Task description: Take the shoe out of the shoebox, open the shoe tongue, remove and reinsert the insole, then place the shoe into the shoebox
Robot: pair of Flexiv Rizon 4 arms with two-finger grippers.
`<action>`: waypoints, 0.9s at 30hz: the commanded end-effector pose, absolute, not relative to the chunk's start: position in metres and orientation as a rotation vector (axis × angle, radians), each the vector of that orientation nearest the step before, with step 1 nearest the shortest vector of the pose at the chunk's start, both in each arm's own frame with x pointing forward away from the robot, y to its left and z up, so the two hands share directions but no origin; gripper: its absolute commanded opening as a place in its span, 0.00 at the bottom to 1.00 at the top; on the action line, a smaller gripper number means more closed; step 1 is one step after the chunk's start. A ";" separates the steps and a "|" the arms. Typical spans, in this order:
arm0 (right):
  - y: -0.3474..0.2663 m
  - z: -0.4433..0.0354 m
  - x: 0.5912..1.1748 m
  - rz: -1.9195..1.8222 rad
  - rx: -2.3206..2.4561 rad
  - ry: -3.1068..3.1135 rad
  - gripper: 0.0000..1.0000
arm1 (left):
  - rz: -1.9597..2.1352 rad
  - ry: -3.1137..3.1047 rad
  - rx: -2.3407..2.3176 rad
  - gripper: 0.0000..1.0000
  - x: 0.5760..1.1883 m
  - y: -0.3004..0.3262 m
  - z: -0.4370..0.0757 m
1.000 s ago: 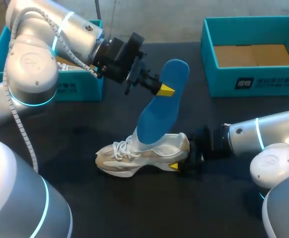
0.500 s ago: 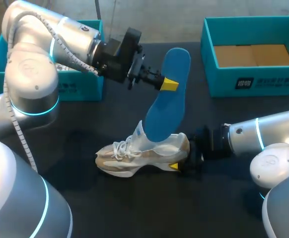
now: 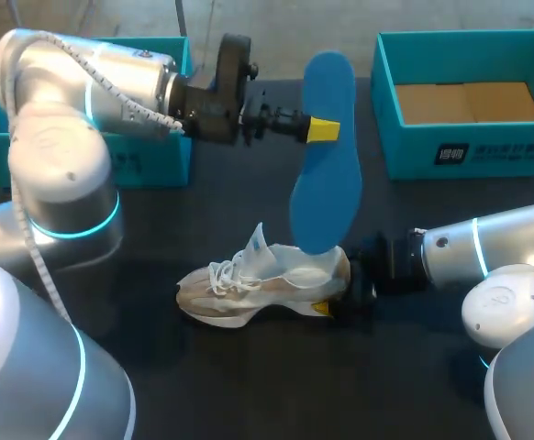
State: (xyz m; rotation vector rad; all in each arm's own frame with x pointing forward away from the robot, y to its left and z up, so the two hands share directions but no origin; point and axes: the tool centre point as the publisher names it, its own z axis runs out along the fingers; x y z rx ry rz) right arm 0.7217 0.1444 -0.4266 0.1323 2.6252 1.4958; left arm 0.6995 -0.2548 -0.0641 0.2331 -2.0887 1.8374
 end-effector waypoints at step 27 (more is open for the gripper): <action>0.149 -0.433 0.721 1.487 0.134 2.630 0.00 | 1.943 -1.920 0.159 0.00 0.676 -0.255 0.022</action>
